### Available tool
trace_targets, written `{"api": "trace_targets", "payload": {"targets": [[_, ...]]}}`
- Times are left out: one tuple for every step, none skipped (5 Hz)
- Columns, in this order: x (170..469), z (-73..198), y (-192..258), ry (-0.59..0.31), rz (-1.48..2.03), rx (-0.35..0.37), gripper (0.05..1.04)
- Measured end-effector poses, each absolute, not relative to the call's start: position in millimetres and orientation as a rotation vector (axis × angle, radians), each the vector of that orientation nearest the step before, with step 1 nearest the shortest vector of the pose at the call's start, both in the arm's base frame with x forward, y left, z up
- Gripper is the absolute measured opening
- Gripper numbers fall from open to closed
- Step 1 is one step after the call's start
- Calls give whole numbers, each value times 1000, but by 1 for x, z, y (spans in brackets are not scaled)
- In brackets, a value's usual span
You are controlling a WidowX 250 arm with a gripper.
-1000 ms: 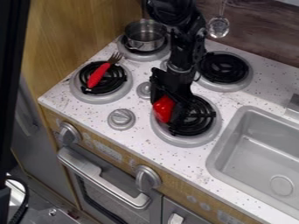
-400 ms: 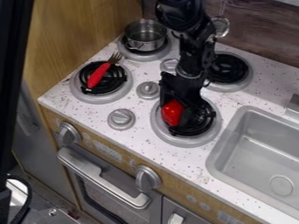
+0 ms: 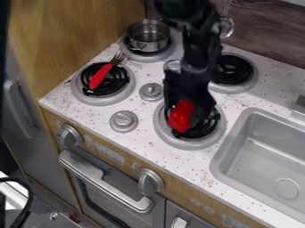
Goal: Move the red object to the bottom right burner
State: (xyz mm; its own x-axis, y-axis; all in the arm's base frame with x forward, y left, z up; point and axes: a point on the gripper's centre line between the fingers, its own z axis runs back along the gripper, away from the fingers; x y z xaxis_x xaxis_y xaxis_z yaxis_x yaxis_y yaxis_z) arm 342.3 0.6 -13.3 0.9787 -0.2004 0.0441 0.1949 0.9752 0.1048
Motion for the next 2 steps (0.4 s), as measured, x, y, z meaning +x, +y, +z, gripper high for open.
{"api": "trace_targets", "payload": {"targets": [[335,16,8,-86,-141,81,999],[333,25,14,-103,-82,20,999]]}}
